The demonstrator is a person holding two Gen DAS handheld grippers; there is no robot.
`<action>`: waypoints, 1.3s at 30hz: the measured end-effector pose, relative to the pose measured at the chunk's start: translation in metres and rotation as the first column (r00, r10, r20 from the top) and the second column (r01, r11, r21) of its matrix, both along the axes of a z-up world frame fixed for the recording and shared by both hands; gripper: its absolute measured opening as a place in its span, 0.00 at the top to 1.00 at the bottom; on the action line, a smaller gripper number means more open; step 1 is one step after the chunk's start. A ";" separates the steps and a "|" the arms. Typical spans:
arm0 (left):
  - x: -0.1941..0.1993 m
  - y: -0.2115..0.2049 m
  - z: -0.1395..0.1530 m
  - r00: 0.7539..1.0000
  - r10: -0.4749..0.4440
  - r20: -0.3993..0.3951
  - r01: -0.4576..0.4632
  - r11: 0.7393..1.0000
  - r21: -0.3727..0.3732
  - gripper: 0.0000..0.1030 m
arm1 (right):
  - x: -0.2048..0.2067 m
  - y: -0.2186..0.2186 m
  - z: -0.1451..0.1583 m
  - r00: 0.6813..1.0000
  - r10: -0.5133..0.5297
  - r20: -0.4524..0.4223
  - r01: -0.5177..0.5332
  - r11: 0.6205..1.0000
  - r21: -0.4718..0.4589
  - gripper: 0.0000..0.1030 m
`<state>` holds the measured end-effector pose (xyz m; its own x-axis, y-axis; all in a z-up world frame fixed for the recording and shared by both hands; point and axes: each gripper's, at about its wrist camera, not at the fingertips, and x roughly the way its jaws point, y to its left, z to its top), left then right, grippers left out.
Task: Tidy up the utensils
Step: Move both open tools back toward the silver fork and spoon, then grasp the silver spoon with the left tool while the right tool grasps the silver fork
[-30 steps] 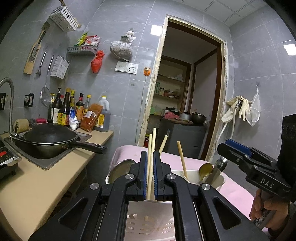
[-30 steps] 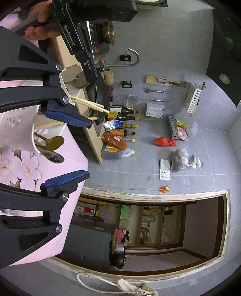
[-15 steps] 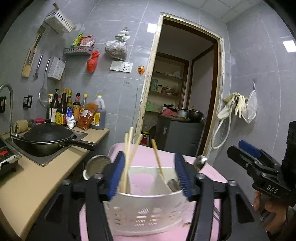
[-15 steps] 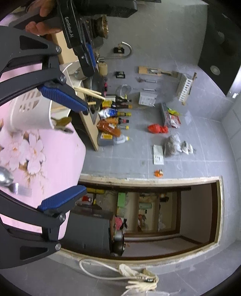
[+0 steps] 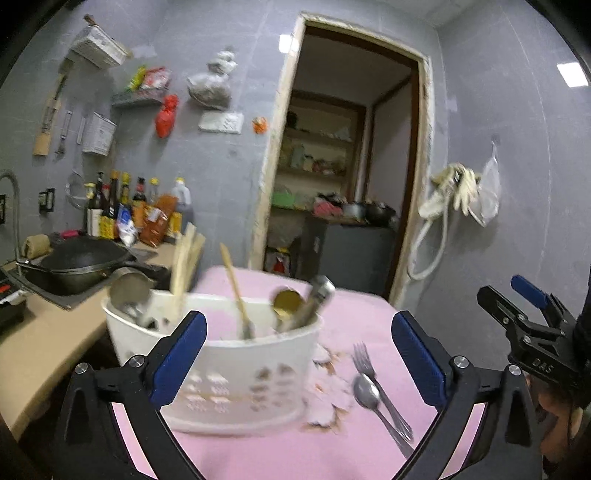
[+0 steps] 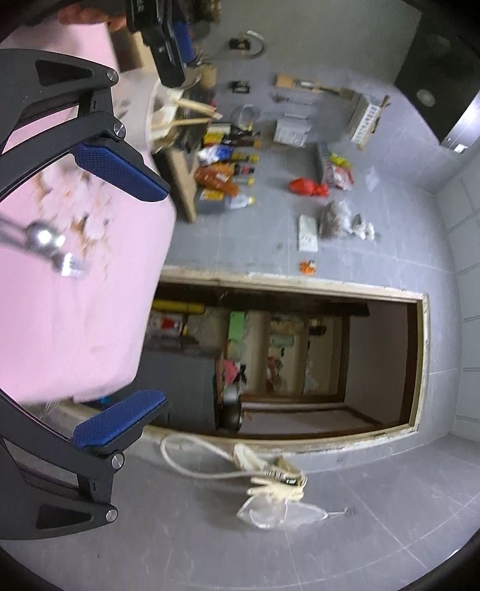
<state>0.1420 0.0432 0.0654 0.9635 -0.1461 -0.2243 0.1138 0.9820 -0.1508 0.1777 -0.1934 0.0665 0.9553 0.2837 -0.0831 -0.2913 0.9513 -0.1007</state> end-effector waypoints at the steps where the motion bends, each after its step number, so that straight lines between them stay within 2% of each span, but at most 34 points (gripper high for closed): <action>1: 0.001 -0.005 -0.002 1.000 -0.012 -0.015 0.012 1.000 0.005 0.05 | 0.001 -0.006 -0.004 1.000 -0.008 -0.017 0.008 1.000 -0.013 0.00; 9: 0.016 -0.048 -0.023 0.983 -0.085 -0.162 0.099 0.992 0.080 0.05 | 0.011 -0.038 -0.030 0.984 -0.009 -0.176 -0.002 0.998 -0.060 0.00; 13: 0.026 -0.060 -0.029 0.971 -0.094 -0.219 0.120 0.987 0.108 0.05 | 0.019 -0.045 -0.045 0.961 0.001 -0.275 -0.022 0.997 -0.075 0.00; 17: 0.046 -0.069 -0.041 0.940 -0.107 -0.324 0.151 0.982 0.114 0.06 | 0.032 -0.047 -0.058 0.924 0.022 -0.383 -0.055 0.995 -0.077 0.01; 19: 0.055 -0.073 -0.046 0.925 -0.114 -0.362 0.166 0.979 0.116 0.10 | 0.039 -0.047 -0.065 0.901 0.035 -0.433 -0.078 0.994 -0.082 0.09; 21: 0.063 -0.078 -0.051 0.908 -0.124 -0.401 0.186 0.975 0.119 0.26 | 0.045 -0.046 -0.072 0.877 0.051 -0.478 -0.103 0.991 -0.083 0.18; 23: 0.072 -0.083 -0.056 0.891 -0.132 -0.434 0.204 0.971 0.123 0.34 | 0.053 -0.043 -0.079 0.852 0.059 -0.520 -0.125 0.988 -0.091 0.24; 25: 0.077 -0.086 -0.059 0.880 -0.138 -0.455 0.215 0.969 0.122 0.42 | 0.060 -0.041 -0.085 0.831 0.065 -0.553 -0.141 0.985 -0.096 0.35; 27: 0.086 -0.091 -0.063 0.868 -0.141 -0.477 0.225 0.966 0.124 0.50 | 0.069 -0.039 -0.090 0.804 0.074 -0.590 -0.159 0.983 -0.093 0.41; 30: 0.098 -0.094 -0.068 0.853 -0.140 -0.502 0.228 0.966 0.118 0.58 | 0.081 -0.038 -0.096 0.771 0.092 -0.630 -0.187 0.979 -0.086 0.52; 39: 0.136 -0.096 -0.086 0.799 -0.130 -0.588 0.211 0.975 0.071 0.69 | 0.114 -0.035 -0.094 0.725 0.136 -0.675 -0.235 0.970 -0.057 0.64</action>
